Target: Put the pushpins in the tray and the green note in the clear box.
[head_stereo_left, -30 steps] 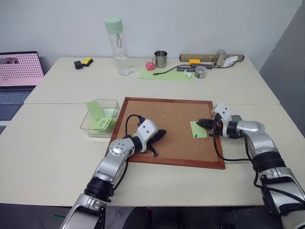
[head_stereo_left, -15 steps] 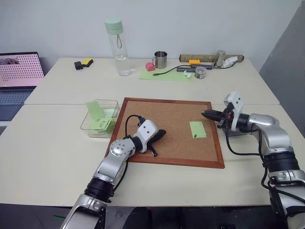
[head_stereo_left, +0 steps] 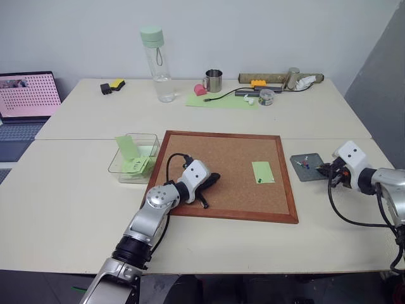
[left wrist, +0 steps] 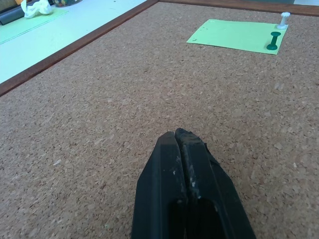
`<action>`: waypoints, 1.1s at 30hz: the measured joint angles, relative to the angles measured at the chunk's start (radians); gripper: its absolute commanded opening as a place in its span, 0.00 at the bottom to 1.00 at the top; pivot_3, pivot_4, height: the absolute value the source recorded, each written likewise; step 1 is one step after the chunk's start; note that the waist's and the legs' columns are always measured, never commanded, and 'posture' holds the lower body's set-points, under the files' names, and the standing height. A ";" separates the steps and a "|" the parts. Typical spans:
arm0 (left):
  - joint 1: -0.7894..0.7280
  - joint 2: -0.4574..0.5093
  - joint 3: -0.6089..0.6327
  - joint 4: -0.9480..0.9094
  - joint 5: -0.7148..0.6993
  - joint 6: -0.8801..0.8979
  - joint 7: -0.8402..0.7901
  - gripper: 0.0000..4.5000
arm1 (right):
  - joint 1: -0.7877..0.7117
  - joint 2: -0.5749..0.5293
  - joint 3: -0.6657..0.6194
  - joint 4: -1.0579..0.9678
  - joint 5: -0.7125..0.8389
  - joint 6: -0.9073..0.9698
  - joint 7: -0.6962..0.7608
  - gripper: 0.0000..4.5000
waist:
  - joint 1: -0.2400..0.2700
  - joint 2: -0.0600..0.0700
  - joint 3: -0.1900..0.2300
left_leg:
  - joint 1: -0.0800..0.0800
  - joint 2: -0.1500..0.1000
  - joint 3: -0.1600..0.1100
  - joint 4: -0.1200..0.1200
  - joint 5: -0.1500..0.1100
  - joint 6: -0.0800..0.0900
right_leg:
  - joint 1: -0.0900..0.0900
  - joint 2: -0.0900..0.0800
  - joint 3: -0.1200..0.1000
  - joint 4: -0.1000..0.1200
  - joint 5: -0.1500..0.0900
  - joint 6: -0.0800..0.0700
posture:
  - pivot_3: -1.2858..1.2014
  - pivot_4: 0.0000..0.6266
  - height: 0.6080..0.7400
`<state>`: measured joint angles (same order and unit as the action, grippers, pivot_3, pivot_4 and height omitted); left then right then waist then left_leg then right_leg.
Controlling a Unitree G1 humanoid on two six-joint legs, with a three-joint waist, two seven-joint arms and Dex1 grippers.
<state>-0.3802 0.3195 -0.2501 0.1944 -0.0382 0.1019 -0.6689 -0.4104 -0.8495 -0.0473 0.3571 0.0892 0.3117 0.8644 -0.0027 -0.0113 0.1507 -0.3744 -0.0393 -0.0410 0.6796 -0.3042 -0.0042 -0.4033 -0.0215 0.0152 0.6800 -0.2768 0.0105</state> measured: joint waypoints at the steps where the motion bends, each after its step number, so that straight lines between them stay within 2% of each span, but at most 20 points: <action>1: 0.000 0.000 0.000 0.000 0.000 0.000 0.000 0.00 | 0.000 0.002 0.000 0.001 0.000 0.000 -0.001 0.29 | 0.000 0.000 0.000 | 0.000 0.000 0.000 0.000 0.000 0.000 | 0.000 0.000 0.000 0.000 0.000 0.000 | 0.52 0.24 1.00; 8: 0.002 0.001 0.001 -0.001 0.001 -0.001 -0.001 0.00 | 0.015 0.001 -0.004 -0.043 0.033 0.000 0.054 0.62 | 0.000 0.000 0.000 | 0.000 0.000 0.000 0.000 0.000 0.000 | 0.000 0.000 0.000 0.000 0.000 0.000 | 0.52 0.24 1.00; 12: 0.002 0.002 0.001 -0.002 0.001 -0.001 -0.002 0.00 | 0.067 0.001 -0.006 -0.163 0.092 0.006 0.134 0.62 | -0.001 0.000 0.000 | 0.000 0.000 0.000 0.000 0.000 0.000 | 0.000 0.000 0.000 0.000 0.000 0.000 | 0.52 0.24 1.00; 17: 0.002 0.008 0.000 -0.001 0.001 -0.003 -0.006 0.00 | 0.087 0.114 0.040 -0.318 0.146 0.021 0.142 0.62 | -0.003 0.000 0.000 | 0.000 0.000 -0.001 0.000 0.000 0.000 | 0.000 0.000 0.000 0.000 0.000 0.000 | 0.52 0.24 1.00; 26: 0.001 0.008 -0.001 -0.001 0.002 -0.005 -0.011 0.00 | 0.063 0.209 0.080 -0.220 0.110 -0.038 0.076 0.62 | -0.003 0.000 0.000 | 0.000 0.000 0.000 0.000 0.000 0.000 | 0.000 0.000 0.000 -0.001 0.000 0.000 | 0.52 0.24 1.00; 27: 0.001 0.008 -0.001 -0.001 0.003 -0.005 -0.011 0.00 | 0.063 0.211 0.080 -0.206 0.111 -0.042 0.076 0.54 | -0.003 0.000 0.000 | 0.000 0.000 0.000 0.000 0.000 0.000 | 0.000 0.000 0.000 0.000 0.000 0.000 | 0.52 0.24 1.00; 28: 0.001 0.008 -0.001 -0.001 0.005 -0.005 -0.011 0.00 | 0.064 0.212 0.080 -0.197 0.111 -0.044 0.077 0.52 | -0.003 0.000 0.000 | 0.000 0.000 -0.001 0.000 0.000 0.000 | 0.000 0.000 0.000 0.000 0.000 0.000 | 0.52 0.24 1.00; 33: 0.002 0.008 -0.001 -0.004 0.008 -0.005 -0.011 0.00 | 0.070 0.215 0.080 -0.179 0.112 -0.061 0.093 0.28 | -0.003 0.000 0.000 | 0.000 0.000 0.000 0.000 0.000 0.000 | 0.000 0.000 0.000 0.000 0.000 0.000 | 0.52 0.24 1.00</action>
<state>-0.3777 0.3275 -0.2508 0.1902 -0.0300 0.0971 -0.6797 -0.3401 -0.6344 0.0330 0.1778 0.2012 0.2503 0.9570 -0.0055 -0.0117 0.1503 -0.3741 -0.0389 -0.0414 0.6794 -0.3042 -0.0043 -0.4034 -0.0211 0.0151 0.6797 -0.2769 0.0106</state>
